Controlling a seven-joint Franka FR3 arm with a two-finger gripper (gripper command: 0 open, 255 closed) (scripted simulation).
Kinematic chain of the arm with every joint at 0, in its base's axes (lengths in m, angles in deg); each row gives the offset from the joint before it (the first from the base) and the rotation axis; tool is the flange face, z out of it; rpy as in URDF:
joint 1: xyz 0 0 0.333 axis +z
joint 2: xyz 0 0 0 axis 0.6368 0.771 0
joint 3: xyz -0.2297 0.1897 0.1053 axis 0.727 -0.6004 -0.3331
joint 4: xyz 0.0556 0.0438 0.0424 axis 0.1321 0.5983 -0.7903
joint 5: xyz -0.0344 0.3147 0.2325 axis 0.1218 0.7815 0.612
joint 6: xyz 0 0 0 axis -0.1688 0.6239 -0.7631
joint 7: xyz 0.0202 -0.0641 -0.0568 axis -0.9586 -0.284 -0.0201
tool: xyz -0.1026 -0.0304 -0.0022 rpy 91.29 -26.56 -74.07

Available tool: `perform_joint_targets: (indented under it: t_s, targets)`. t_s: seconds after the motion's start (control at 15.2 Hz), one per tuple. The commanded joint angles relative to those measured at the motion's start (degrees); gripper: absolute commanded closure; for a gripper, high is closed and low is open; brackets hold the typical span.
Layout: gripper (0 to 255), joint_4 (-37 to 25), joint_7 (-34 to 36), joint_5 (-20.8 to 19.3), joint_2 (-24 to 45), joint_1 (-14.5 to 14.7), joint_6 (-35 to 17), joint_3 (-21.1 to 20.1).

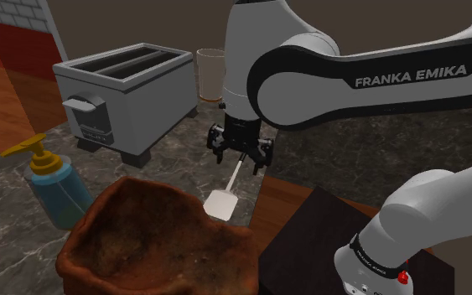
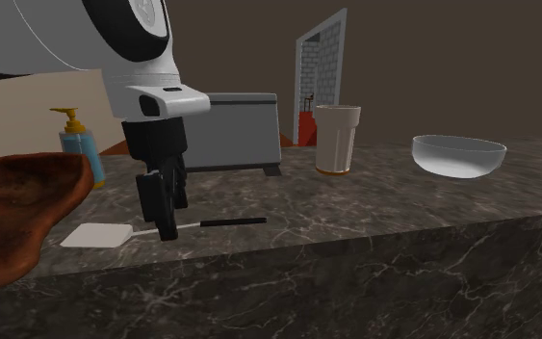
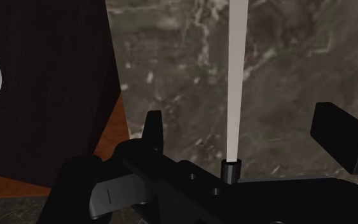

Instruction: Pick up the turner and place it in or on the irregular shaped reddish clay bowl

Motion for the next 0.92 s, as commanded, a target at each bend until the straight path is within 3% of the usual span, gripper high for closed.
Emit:
perform_joint_targets:
  t_s: [0.0, 0.13, 0.2, 0.86]
  targets:
    - [0, 0.02, 0.0, 0.0, 0.0, 0.0, -0.03, 0.0]
    - [0, 0.01, 0.0, 0.0, 0.0, 0.0, -0.01, 0.0]
    - [255, 0.01, 0.0, 0.0, 0.0, 0.0, -0.01, 0.0]
    - [255, -0.61, -0.05, -0.08, -0.17, 0.0, 0.77, 0.25]
